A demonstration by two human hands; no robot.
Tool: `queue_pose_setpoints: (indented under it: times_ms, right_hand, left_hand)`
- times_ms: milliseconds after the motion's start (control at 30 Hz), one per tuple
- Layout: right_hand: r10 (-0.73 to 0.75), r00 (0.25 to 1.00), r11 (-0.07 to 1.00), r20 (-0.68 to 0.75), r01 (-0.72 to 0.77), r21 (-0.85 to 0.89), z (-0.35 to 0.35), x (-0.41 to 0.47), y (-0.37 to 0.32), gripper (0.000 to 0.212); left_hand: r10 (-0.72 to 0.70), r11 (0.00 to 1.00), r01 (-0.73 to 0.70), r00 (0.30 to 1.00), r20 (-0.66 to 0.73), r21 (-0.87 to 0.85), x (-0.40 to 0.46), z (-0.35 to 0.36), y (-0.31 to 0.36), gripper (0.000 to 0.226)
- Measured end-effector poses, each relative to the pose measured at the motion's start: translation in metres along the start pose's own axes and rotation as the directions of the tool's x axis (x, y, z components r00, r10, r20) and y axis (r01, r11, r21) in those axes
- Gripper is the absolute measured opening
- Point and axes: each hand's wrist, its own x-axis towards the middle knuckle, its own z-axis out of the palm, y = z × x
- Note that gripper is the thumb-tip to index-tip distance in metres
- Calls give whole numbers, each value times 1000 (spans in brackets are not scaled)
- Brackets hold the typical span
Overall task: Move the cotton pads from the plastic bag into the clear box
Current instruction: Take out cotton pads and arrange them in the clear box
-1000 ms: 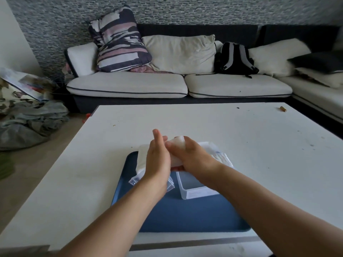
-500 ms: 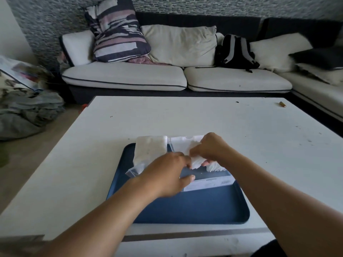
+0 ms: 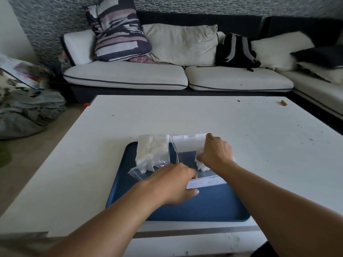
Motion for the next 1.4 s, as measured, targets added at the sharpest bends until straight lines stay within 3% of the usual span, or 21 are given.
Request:
queue_pose_setpoints:
  times_ms: [67, 167, 300, 367, 433, 500, 633, 733, 800, 867, 967, 1067, 1167, 1267, 1400]
  right_hand:
    - [1, 1000, 1000, 24, -2, 17, -1, 0, -1, 54]
    - [48, 992, 979, 117, -70, 190, -23, 6, -4, 63]
    - [-24, 998, 897, -50, 44, 440, -55, 2, -10, 22]
    - [-86, 988, 848, 126, 7, 530, -53, -5, -17, 15]
    - [-123, 890, 846, 439, -137, 515, -40, -14, -25, 11]
    - [-126, 812, 880, 570, -173, 442, -23, -17, -25, 8]
    - [-47, 857, 875, 513, -213, 436, -13, -6, -14, 18]
    - [-87, 849, 871, 520, -189, 453, -19, -8, -15, 17]
    - [-164, 883, 881, 439, -70, 469, -28, -14, -23, 15]
    - [-254, 934, 860, 249, 100, 500, -40, -24, -34, 15]
    - [-404, 913, 734, 54, 288, 615, -59, -48, -54, 14]
    - [-590, 777, 717, 220, 379, 585, -57, -72, -69, 13]
    - [-638, 669, 765, 382, 494, 413, -31, -83, -86, 27]
    - [-543, 712, 840, 445, 449, 306, -16, -80, -94, 17]
    - [-472, 794, 872, 383, 357, 335, 1, -69, -97, 51]
  left_hand:
    - [3, 1000, -3, 1000, -4, 12, -1, 1, 1, 28]
    - [-2, 1000, 2, 1000, -4, 2, -1, 1, 1, 31]
    - [-29, 999, 29, 1000, 6, -40, -1, -2, 0, 39]
    - [-43, 998, 43, 999, 9, -46, 0, -4, 0, 38]
    - [-48, 998, 49, 999, 21, -46, 0, -5, 1, 35]
    - [-55, 997, 57, 998, 33, -57, 1, -6, 3, 31]
    - [-52, 998, 53, 998, 21, -35, 2, -3, 4, 30]
    - [-33, 995, 35, 999, 20, -98, 1, -5, 0, 25]
    - [0, 986, -9, 999, -53, -168, -2, -16, -4, 28]
    - [-27, 989, -1, 983, -183, -148, -11, -34, -14, 21]
    - [-231, 971, 240, 927, -295, -3, -31, -54, -40, 42]
    - [-498, 847, 519, 851, -170, 114, -49, -51, -67, 54]
    - [-583, 800, 591, 806, -98, 102, -48, -33, -86, 42]
    - [-600, 800, 598, 798, -58, -50, -38, -19, -97, 24]
    - [-581, 766, 543, 814, -11, -344, -27, -10, -100, 4]
